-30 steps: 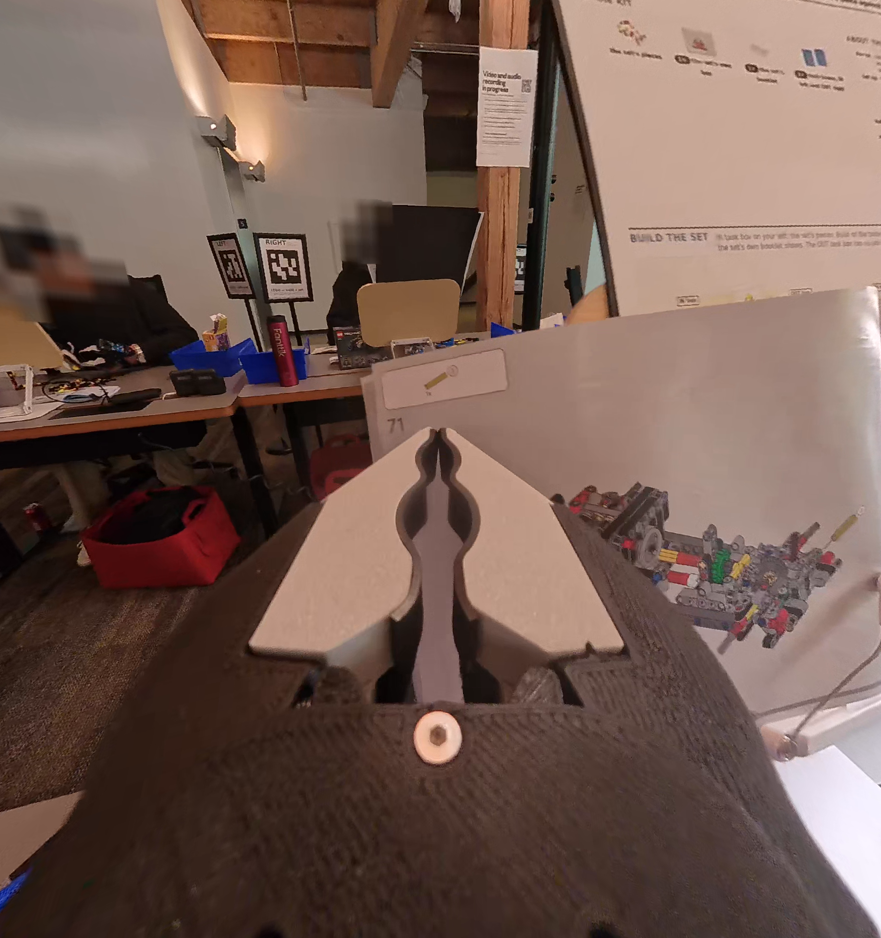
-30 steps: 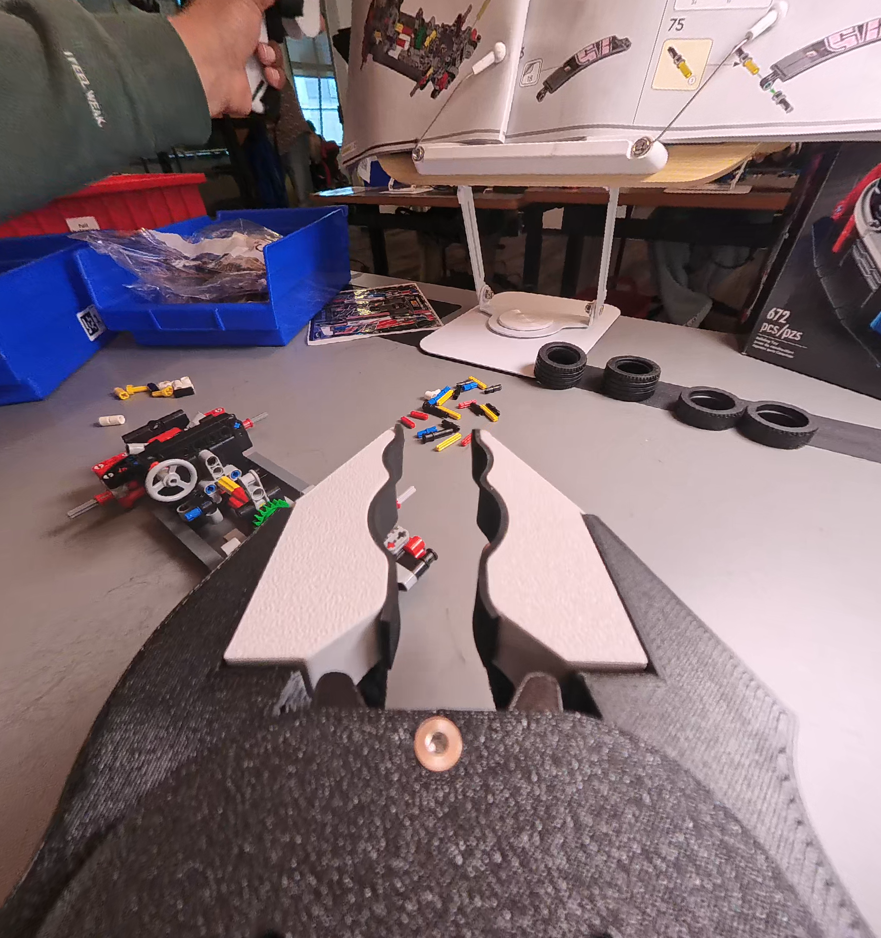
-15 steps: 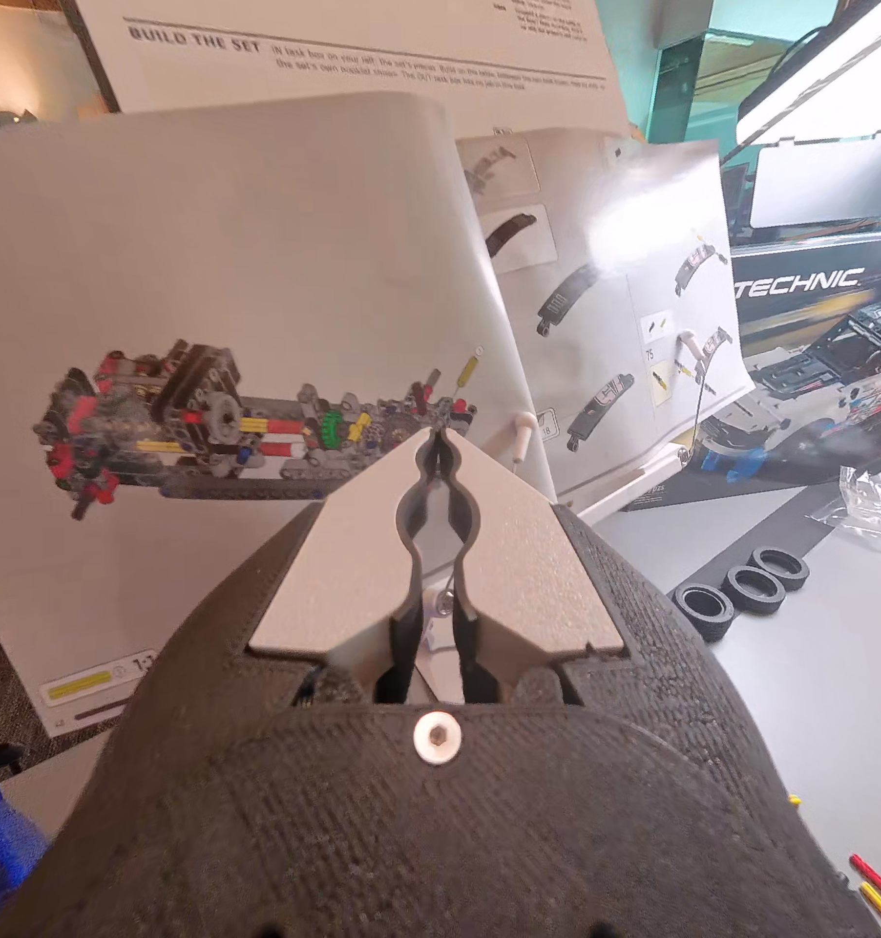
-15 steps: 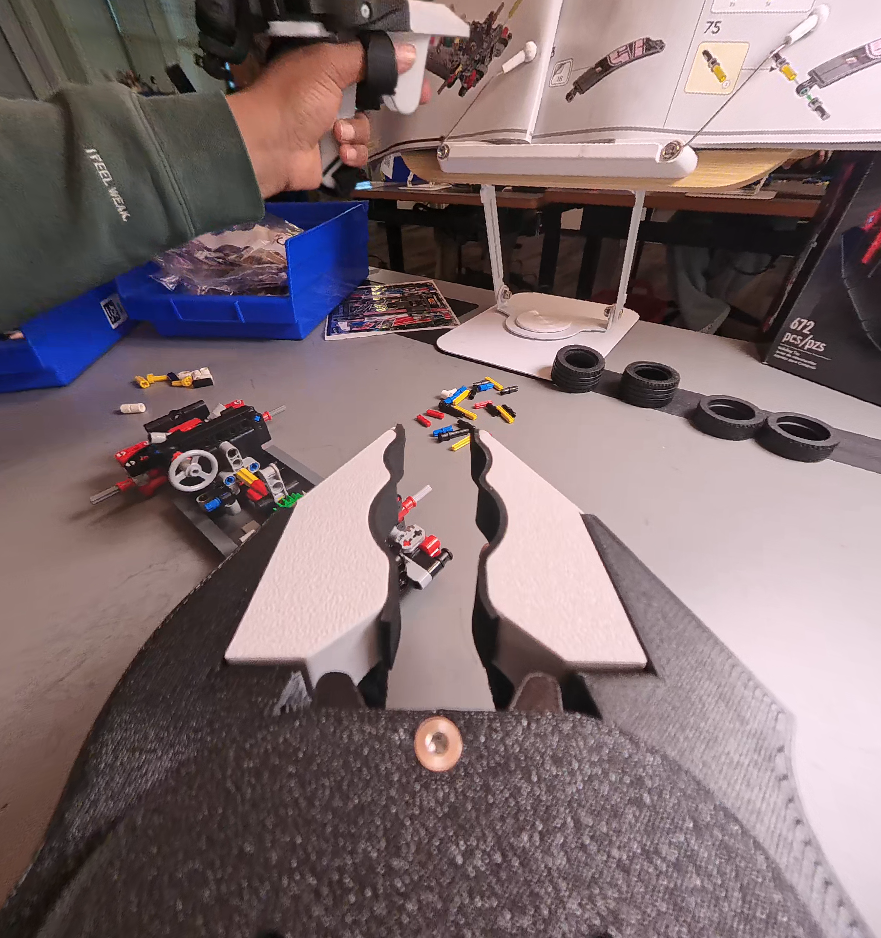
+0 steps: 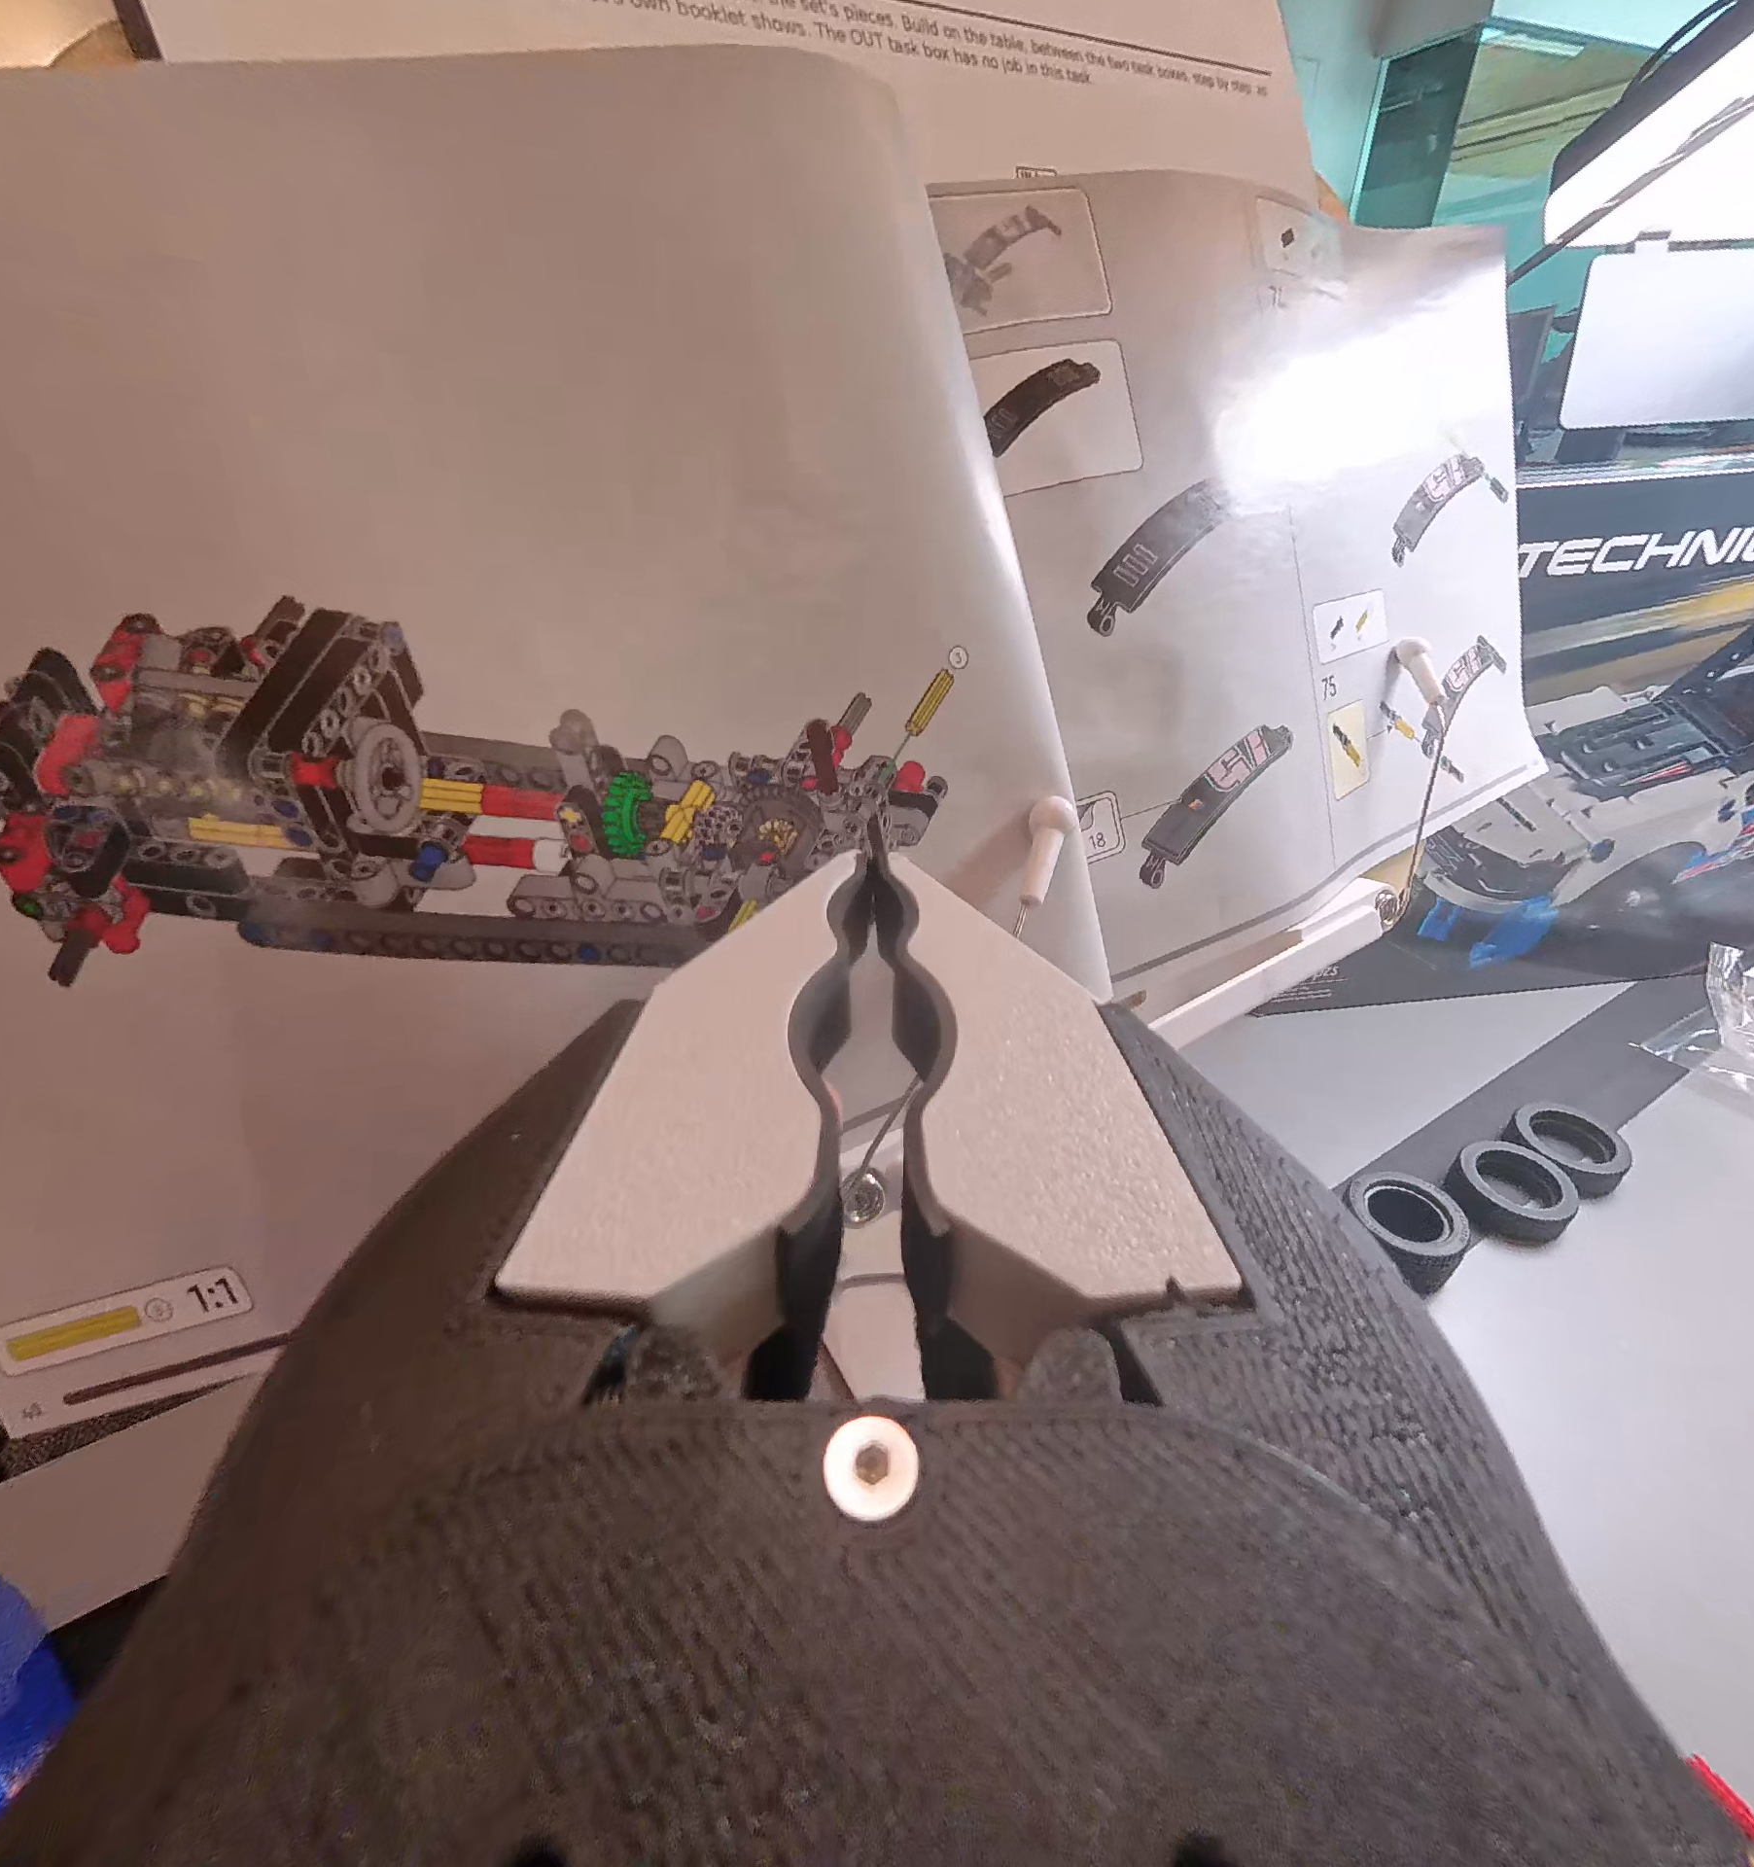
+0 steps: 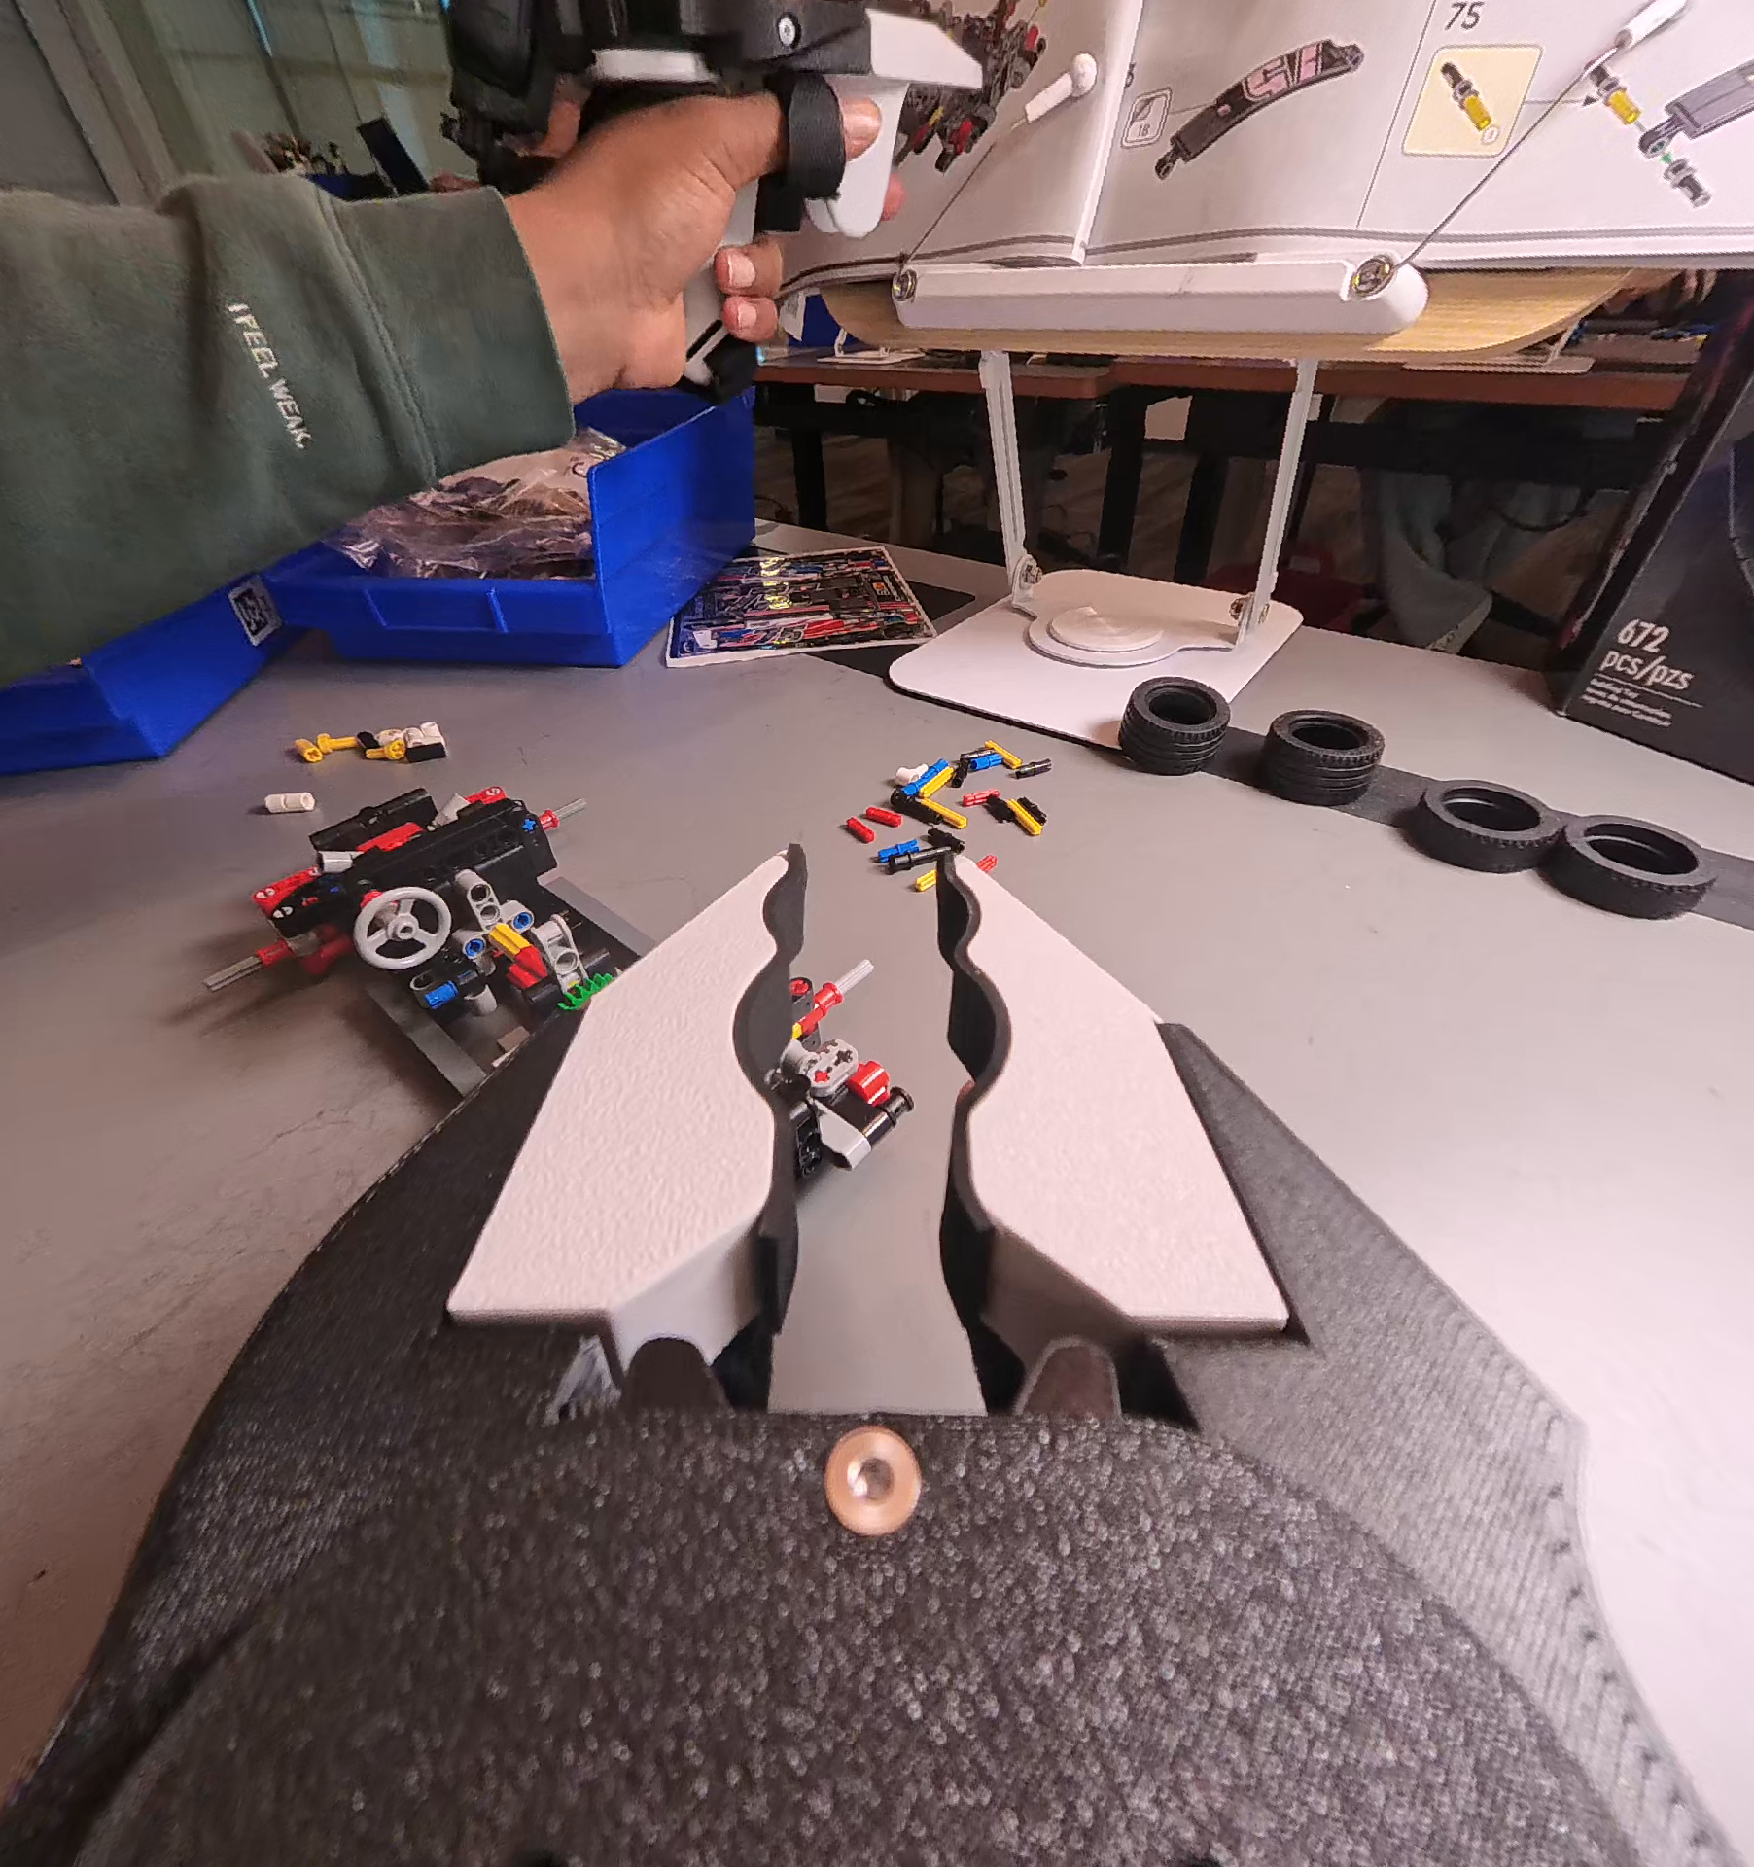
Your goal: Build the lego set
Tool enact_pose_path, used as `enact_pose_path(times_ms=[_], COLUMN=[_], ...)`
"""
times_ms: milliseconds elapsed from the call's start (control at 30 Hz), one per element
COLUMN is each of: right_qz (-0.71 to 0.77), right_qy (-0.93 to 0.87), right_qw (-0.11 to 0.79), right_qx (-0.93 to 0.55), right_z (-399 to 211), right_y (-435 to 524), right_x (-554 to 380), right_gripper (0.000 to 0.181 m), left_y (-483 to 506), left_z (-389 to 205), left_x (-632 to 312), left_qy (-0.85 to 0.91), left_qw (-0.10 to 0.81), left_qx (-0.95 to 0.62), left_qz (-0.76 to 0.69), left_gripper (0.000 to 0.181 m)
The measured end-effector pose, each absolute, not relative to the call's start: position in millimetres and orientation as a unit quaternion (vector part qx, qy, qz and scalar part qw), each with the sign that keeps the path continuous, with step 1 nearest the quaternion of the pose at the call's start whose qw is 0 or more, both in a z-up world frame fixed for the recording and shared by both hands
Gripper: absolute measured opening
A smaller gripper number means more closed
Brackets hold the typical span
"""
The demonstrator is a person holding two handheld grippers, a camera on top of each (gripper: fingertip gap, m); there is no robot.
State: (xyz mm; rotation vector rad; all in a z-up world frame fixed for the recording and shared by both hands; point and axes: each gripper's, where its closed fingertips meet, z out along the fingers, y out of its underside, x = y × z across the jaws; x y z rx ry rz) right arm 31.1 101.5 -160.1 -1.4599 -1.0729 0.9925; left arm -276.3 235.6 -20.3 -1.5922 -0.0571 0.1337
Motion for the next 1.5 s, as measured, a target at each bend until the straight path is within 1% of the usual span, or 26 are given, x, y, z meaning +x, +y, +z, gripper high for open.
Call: enact_pose_path(times_ms=[233, 367, 533, 700, 867, 1033, 1167, 1267, 1367, 1500], right_qz=[0.415, 0.412, 0.413, 0.414, 0.412, 0.393, 0.335, 0.302, 0.286, 0.262], right_qy=[-0.450, -0.449, -0.443, -0.443, -0.440, -0.470, -0.594, -0.638, -0.663, -0.689], right_qw=[0.509, 0.513, 0.517, 0.515, 0.512, 0.515, 0.450, 0.416, 0.364, 0.300], right_qx=[-0.605, -0.605, -0.605, -0.606, -0.612, -0.599, -0.576, -0.573, -0.589, -0.605], right_z=[-160, -159, -157, -158, -161, -161, -180, -194, -211, -227], right_y=[98, 99, 101, 101, 102, 105, 117, 142, 166, 183], right_x=[30, 31, 34, 33, 33, 31, 11, -17, -48, -74], right_gripper=[0.023, 0.023, 0.024, 0.024, 0.024, 0.023, 0.018, 0.018, 0.018, 0.018], left_y=[225, 209, 169, 112, 51, 2, -28, -36, -36, -36], left_z=[-32, -25, -5, 0, -23, -69, -113, -136, -139, -138], left_x=[-278, -274, -256, -223, -176, -130, -115, -118, -122, -130], left_qy=[-0.031, -0.022, 0.021, 0.051, 0.045, 0.035, 0.030, 0.023, 0.032, 0.021], left_qw=[0.693, 0.702, 0.712, 0.714, 0.720, 0.704, 0.685, 0.682, 0.679, 0.683], left_qx=[-0.717, -0.708, -0.698, -0.696, -0.691, -0.709, -0.726, -0.729, -0.733, -0.730], left_qz=[0.065, 0.065, 0.067, 0.048, 0.029, -0.021, -0.044, -0.046, -0.032, -0.034], left_gripper=[0.000, 0.000, 0.000, 0.000, 0.006, 0.023, 0.032, 0.034, 0.037, 0.036])
